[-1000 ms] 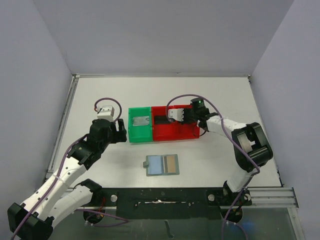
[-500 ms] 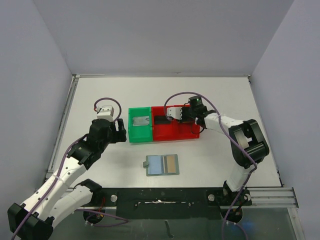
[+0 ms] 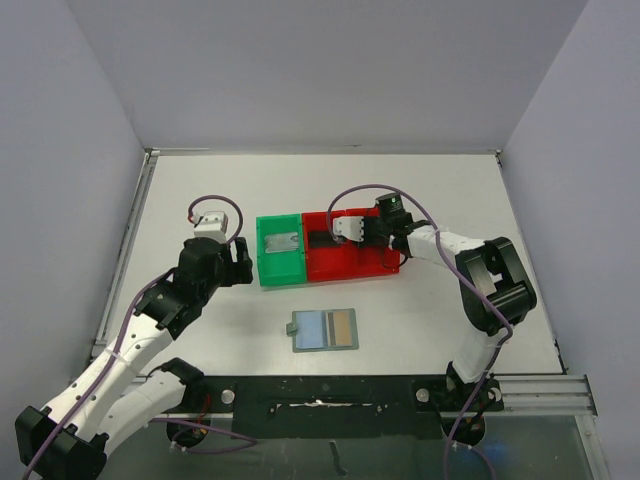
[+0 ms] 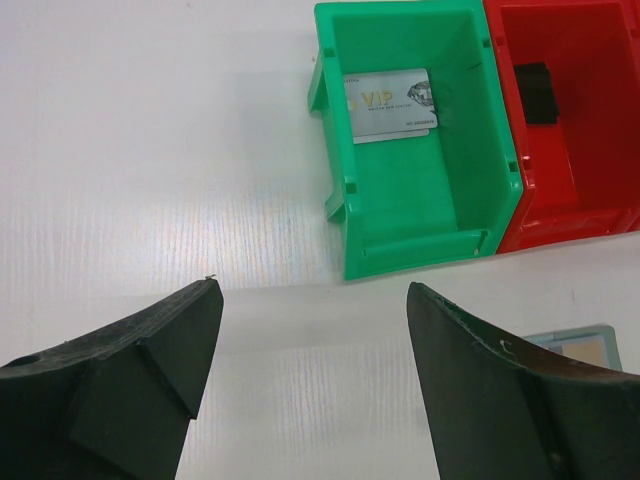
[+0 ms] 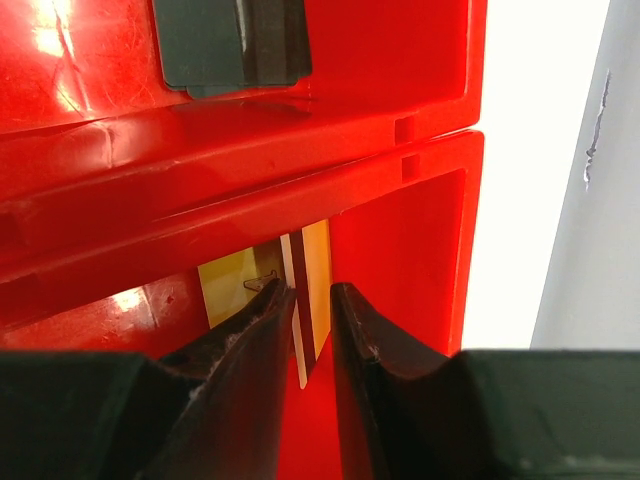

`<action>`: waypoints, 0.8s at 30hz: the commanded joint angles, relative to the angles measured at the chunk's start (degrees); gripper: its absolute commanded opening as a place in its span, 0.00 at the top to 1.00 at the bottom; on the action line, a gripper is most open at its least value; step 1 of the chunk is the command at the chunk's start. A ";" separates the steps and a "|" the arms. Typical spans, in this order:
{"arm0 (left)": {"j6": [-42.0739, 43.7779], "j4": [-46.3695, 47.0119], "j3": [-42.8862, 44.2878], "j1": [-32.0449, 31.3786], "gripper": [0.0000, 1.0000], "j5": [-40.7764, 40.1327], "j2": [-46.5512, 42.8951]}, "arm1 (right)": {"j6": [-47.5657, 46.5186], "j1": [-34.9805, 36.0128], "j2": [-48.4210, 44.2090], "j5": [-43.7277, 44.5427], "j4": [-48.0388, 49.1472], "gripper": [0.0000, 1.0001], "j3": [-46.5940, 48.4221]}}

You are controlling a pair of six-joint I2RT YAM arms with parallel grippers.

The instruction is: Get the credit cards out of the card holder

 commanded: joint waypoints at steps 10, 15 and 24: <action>0.97 1.70 1.28 0.47 0.26 0.32 -0.92 | -0.38 0.50 -1.80 -1.99 0.92 0.73 1.29; 0.97 1.67 1.31 0.47 0.26 0.40 -0.93 | -0.23 0.51 -2.39 -2.65 0.52 0.72 1.59; 0.97 1.73 1.34 0.47 0.26 0.49 -1.04 | 0.06 0.52 -3.00 -2.92 0.58 0.71 0.81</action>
